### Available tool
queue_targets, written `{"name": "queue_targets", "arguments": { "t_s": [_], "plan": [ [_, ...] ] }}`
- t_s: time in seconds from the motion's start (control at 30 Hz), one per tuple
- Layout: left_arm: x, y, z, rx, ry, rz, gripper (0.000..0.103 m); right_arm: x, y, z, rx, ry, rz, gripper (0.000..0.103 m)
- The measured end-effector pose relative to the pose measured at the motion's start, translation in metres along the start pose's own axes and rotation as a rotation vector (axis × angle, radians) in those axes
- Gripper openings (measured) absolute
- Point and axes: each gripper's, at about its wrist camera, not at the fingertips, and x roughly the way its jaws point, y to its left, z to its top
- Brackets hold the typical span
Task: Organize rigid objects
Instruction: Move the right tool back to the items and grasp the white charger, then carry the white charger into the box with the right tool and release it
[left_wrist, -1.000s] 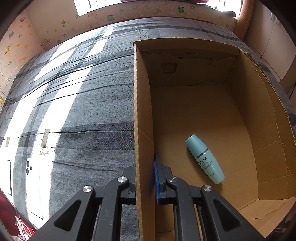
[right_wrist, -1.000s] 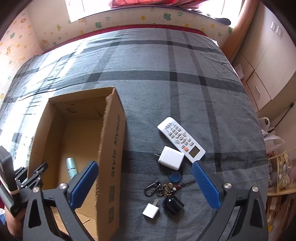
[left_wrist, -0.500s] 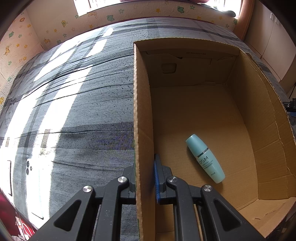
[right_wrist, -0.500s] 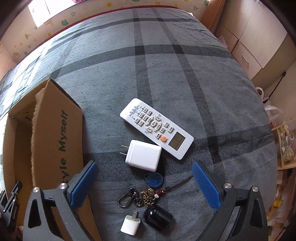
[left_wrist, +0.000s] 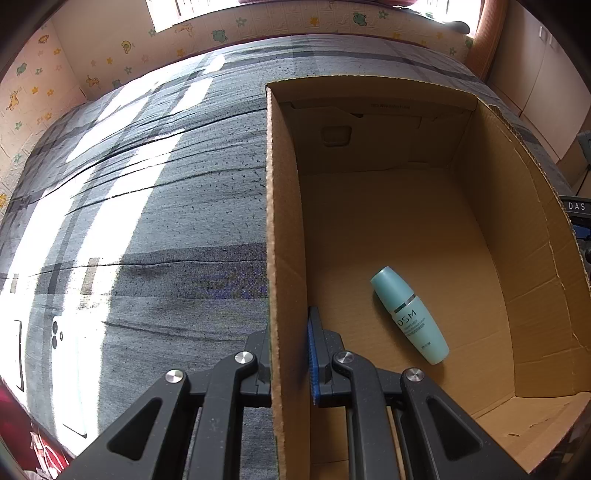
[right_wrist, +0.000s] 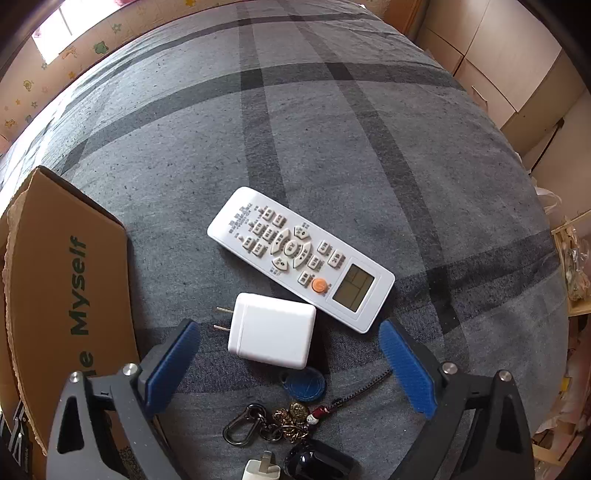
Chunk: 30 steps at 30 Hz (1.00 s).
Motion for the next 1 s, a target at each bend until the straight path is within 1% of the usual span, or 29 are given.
{"name": "queue_targets", "arguments": {
  "t_s": [0.03, 0.1, 0.13, 0.2, 0.23, 0.27, 0.43, 0.63, 0.9, 1.0],
  "plan": [
    [0.000, 0.000, 0.000, 0.000, 0.000, 0.000, 0.013, 0.002, 0.001, 0.001, -0.004, 0.006, -0.001, 0.094],
    [0.001, 0.001, 0.000, 0.000, 0.001, -0.001, 0.013, 0.006, 0.003, 0.002, -0.003, 0.020, 0.005, 0.082],
    [0.001, 0.001, 0.000, 0.000, 0.001, -0.001, 0.013, 0.008, 0.004, 0.002, -0.002, 0.028, 0.008, 0.078],
    [0.002, 0.001, 0.000, 0.001, 0.001, -0.001, 0.013, 0.013, 0.005, 0.002, 0.002, 0.049, 0.024, 0.065],
    [0.002, 0.001, 0.000, 0.002, 0.001, -0.001, 0.013, 0.017, 0.005, 0.004, 0.005, 0.059, 0.035, 0.062],
    [0.002, 0.001, 0.000, 0.003, 0.001, 0.000, 0.013, 0.019, 0.006, 0.004, 0.007, 0.067, 0.043, 0.056],
    [0.002, 0.001, 0.000, 0.003, 0.000, 0.001, 0.013, 0.023, 0.008, 0.006, 0.014, 0.050, 0.052, 0.055],
    [0.002, 0.000, 0.000, 0.004, 0.000, 0.002, 0.013, 0.016, 0.011, -0.001, -0.016, 0.041, 0.042, 0.055],
    [0.001, -0.001, 0.001, 0.003, 0.003, 0.003, 0.013, -0.010, 0.018, -0.008, -0.039, 0.017, 0.052, 0.055],
    [0.001, -0.001, 0.001, 0.003, 0.003, 0.003, 0.013, -0.021, 0.014, -0.012, -0.046, 0.006, 0.052, 0.055]
  ]
}}
